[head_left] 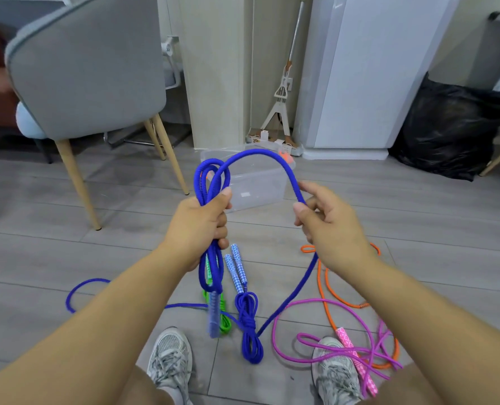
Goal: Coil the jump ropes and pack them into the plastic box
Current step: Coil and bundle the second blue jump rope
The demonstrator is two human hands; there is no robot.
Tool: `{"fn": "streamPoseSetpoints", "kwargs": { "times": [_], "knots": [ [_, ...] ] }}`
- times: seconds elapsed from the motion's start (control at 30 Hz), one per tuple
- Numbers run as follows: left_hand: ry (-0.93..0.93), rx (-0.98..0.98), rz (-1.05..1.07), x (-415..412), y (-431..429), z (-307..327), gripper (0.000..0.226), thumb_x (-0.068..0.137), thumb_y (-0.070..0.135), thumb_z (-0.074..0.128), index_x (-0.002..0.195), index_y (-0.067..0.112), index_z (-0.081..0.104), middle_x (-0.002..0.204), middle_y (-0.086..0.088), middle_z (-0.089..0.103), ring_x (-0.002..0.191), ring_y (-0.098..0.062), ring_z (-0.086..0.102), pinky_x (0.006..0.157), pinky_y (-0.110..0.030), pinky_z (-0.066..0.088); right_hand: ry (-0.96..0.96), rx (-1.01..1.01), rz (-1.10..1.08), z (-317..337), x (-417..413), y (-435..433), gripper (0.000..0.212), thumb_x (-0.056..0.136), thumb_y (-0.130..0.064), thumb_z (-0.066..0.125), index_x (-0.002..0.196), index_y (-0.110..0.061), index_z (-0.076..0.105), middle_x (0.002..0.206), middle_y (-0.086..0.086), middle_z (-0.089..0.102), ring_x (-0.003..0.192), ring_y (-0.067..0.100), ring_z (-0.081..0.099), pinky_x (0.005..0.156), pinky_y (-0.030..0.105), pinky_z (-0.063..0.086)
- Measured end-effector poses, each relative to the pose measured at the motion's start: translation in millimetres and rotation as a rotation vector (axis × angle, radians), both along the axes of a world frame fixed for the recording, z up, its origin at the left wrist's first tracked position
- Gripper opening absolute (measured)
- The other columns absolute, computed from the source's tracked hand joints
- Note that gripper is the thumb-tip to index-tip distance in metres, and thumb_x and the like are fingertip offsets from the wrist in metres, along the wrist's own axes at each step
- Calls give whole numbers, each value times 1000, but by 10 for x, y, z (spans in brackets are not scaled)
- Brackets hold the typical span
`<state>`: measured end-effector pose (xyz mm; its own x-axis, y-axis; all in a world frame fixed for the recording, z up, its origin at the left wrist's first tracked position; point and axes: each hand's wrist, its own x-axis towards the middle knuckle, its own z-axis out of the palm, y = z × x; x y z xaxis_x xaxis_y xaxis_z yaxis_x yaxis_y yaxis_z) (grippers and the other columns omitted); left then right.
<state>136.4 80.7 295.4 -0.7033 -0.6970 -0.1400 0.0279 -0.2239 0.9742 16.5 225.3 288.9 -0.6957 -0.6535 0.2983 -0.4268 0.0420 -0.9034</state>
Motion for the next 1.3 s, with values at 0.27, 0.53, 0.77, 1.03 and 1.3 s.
{"fn": "streamPoseSetpoints", "kwargs": {
  "times": [0.27, 0.53, 0.77, 1.03, 1.3],
  "knots": [
    [79, -2, 24, -120, 102, -2, 22, 96, 27, 52, 85, 9, 59, 61, 0, 40, 39, -8, 29, 41, -22, 34, 105, 143, 75, 2, 275, -164, 3, 92, -16, 55, 91, -15, 58, 73, -2, 63, 64, -4, 54, 60, 9, 39],
    [58, -104, 30, -178, 116, -48, 22, 93, 26, 55, 88, 7, 63, 60, -6, 34, 43, -12, 30, 44, -24, 38, 239, 244, 151, 38, 326, -206, 14, 94, -18, 51, 99, -13, 64, 73, -2, 59, 66, 7, 50, 62, 12, 37],
    [37, -144, 19, -174, 99, -45, 21, 93, 25, 56, 79, 11, 60, 53, -1, 36, 45, -14, 34, 48, -26, 39, 226, 303, 174, 30, 294, -208, 13, 95, -23, 50, 99, -19, 62, 78, -5, 63, 61, -1, 49, 60, 9, 38],
    [82, -101, 62, -104, 78, -17, 26, 98, 24, 45, 80, 13, 60, 79, 1, 69, 69, -11, 62, 57, -24, 52, 241, 461, 258, -116, 53, -3, 15, 94, -29, 50, 93, -21, 62, 67, -9, 62, 60, -2, 49, 57, 11, 37],
    [238, 92, 74, -30, -59, -14, 31, 100, 24, 42, 72, 11, 44, 50, 2, 42, 45, -13, 48, 58, -34, 58, 245, 660, 175, -462, -465, 428, 18, 94, -33, 49, 88, -31, 66, 62, -6, 55, 65, 9, 53, 65, 25, 42]
  ]
}}
